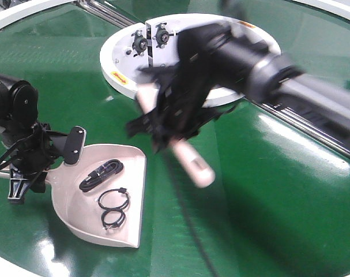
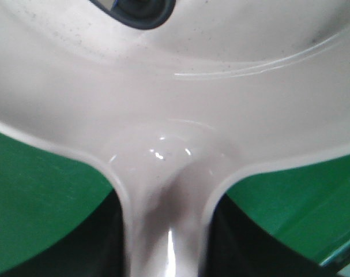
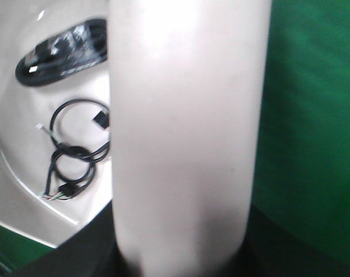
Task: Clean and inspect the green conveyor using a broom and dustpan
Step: 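Lift the brush with the right gripper and move it back beside the dustpan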
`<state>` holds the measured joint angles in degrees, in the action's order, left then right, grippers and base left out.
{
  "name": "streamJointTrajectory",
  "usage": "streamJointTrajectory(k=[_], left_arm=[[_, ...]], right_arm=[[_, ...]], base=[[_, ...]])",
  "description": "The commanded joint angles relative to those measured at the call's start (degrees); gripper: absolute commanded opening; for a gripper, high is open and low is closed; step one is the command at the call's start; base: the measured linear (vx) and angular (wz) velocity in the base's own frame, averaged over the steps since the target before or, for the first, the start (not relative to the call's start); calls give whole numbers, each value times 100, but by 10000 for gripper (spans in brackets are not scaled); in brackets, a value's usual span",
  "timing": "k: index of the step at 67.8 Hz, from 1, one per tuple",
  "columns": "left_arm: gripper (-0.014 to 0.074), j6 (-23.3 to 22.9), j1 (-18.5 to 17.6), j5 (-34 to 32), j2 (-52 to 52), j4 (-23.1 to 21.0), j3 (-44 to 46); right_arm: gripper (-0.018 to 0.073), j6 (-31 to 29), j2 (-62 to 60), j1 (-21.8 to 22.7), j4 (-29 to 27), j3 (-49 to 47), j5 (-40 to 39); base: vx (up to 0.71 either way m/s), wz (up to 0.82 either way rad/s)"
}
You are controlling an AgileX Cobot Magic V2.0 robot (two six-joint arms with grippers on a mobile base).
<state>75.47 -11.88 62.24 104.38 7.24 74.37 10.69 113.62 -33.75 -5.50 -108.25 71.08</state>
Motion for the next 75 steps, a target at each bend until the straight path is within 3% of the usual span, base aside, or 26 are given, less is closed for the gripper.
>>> streamJointTrajectory(k=[1, 24, 35, 75], left_arm=[[-8, -58, -48, -10, -263, -34, 157], [-8, -58, -48, -10, -263, -34, 157], [-8, -58, -48, -10, -263, -34, 157], [-7, -58, -48, -9, -263, -34, 157]], right_arm=[[-2, -254, -676, 337, 66, 40, 260], [-2, -811, -2034, 1801, 61, 2096, -476], [-2, -953, -2396, 2292, 61, 2995, -780], [-2, -1104, -2405, 2376, 87, 5018, -1878]], base=[[0, 0], [0, 0], [0, 0], [0, 0]])
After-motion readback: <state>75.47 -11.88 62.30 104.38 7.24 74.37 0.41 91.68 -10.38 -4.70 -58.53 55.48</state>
